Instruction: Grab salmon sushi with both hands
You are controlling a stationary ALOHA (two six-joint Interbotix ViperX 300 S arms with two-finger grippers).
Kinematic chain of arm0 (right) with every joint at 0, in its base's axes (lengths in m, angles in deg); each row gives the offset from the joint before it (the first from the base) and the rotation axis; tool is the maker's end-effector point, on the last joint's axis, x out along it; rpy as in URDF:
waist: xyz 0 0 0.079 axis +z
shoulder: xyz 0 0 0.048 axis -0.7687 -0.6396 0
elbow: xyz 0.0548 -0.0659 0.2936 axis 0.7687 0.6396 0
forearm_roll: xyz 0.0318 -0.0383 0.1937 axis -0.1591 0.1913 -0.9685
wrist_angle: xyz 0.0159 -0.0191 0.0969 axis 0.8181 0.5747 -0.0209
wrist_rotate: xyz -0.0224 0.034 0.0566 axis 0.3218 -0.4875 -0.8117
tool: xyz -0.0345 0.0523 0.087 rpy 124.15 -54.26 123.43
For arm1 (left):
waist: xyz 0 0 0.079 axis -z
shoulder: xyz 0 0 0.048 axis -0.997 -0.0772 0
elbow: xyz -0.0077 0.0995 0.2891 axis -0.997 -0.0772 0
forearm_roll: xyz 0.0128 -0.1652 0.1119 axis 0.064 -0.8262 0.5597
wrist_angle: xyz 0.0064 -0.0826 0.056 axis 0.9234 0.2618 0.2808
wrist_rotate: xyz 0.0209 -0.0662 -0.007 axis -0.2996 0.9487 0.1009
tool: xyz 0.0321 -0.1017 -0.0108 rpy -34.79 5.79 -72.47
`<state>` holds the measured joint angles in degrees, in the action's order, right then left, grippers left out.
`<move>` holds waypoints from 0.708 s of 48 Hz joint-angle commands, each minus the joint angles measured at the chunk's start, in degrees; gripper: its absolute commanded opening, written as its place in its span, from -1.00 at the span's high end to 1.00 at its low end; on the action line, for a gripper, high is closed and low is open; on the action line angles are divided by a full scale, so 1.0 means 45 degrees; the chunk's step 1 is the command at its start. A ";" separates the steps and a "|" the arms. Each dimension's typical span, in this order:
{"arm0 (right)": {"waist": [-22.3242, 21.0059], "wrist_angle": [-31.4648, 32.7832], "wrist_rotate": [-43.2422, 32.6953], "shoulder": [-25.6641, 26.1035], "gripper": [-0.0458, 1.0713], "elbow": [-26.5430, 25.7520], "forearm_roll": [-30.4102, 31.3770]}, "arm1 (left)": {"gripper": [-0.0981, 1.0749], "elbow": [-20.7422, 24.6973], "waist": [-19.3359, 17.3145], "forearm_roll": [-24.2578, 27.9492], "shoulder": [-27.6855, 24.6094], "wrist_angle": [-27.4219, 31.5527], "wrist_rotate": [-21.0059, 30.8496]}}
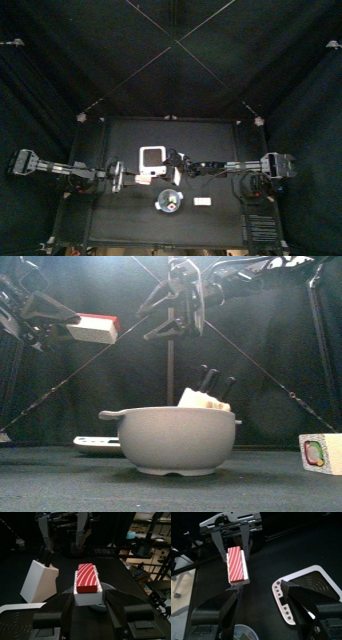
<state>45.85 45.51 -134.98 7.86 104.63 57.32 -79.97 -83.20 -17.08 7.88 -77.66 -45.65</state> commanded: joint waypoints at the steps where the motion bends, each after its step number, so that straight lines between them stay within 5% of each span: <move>1: 0.0020 -0.0332 -0.0020 0.0156 -0.75 -0.0410 -0.0078 | -0.12 0.0176 0.0039 -0.0020 -0.0020 -0.0156 -0.0059; 34: -0.0059 -0.0781 0.0059 -0.1211 -0.77 -0.1914 0.0156 | -0.12 0.0781 -0.0039 0.0371 -0.0059 -0.0117 -0.0098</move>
<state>45.85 42.35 -134.72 1.71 98.04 57.85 -78.13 -83.20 -15.50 7.70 -77.66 -46.00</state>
